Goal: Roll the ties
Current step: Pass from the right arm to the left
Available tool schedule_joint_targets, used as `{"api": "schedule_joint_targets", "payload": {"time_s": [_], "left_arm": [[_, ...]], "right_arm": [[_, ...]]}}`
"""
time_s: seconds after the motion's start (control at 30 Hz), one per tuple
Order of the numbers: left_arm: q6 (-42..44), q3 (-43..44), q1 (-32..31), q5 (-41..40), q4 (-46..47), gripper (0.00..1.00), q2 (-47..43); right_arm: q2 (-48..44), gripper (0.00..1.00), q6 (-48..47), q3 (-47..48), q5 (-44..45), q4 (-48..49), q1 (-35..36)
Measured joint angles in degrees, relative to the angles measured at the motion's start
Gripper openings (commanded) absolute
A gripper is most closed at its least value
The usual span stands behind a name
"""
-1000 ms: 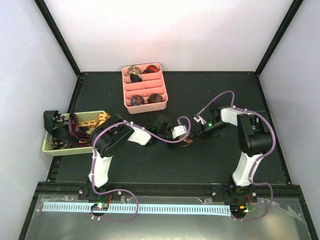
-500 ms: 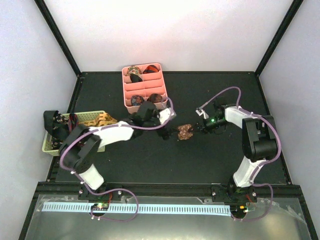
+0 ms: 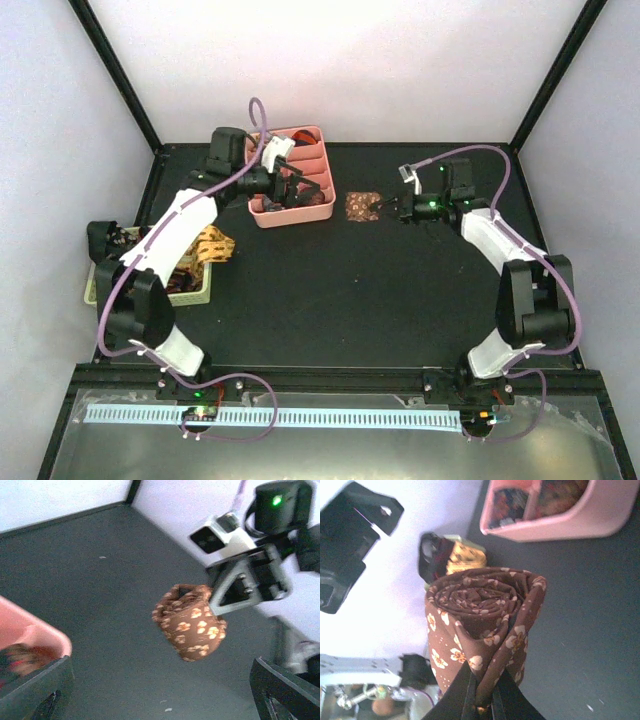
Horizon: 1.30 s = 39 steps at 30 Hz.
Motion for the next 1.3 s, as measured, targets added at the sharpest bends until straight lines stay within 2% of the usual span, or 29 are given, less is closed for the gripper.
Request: {"api": "schedule_joint_targets", "payload": {"time_s": [0.1,0.23,0.43,0.6,0.9,1.3], "left_arm": [[-6.2,1.6,1.3,8.6,1.2,0.99,2.1],[-20.2,-4.7,0.4,17.4,10.9,0.99,4.6],[-40.1,-11.8,-2.6,23.2,27.7,0.99,9.9],[-50.1,-12.3,-4.2,25.7,38.6,0.99,12.9],[-56.1,-11.0,-6.1,27.4,45.0,0.94,14.9],[-57.2,-9.5,-7.0,28.5,45.7,0.87,15.6]], "right_arm": [[-1.8,0.02,7.4,-1.7,-1.2,8.5,0.0],[-2.7,0.02,13.8,-3.7,-2.2,15.7,0.5],[-2.9,0.02,20.2,-7.5,-2.9,22.0,2.5],[-2.9,0.02,24.2,-9.0,-3.4,26.2,3.8],[-2.9,0.02,26.7,-9.0,-3.5,29.7,5.2],[-2.9,0.02,27.1,-9.5,-3.2,30.3,6.4]]}}
